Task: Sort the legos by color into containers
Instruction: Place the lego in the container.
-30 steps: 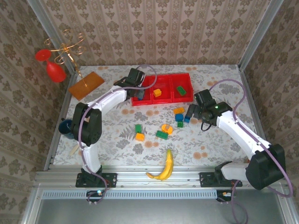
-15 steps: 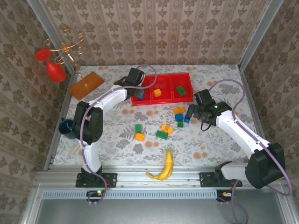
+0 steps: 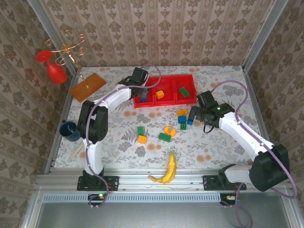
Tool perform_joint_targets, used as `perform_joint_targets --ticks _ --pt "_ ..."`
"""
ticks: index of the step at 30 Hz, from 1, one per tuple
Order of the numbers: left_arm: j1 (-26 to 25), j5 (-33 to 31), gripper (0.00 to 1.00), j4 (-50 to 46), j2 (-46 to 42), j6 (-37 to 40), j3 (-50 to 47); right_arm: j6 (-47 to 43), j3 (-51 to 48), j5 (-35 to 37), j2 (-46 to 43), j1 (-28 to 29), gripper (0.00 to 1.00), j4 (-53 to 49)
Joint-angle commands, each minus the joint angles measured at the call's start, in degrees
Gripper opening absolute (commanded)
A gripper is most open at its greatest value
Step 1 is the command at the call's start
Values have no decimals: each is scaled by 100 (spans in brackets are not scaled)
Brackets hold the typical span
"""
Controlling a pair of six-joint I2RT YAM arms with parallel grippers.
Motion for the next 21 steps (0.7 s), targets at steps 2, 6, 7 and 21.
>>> perform_joint_targets --ticks 2,6,7,21 --pt "40 -37 41 -118 74 161 274 65 148 122 -9 129 100 -40" --pt "45 -38 48 -114 17 154 268 83 181 210 -16 248 100 -67" --pt "45 -33 49 -113 -4 153 272 83 179 233 -21 267 100 -70" --pt "45 -55 68 -102 -454 107 125 110 280 396 -104 559 100 -115"
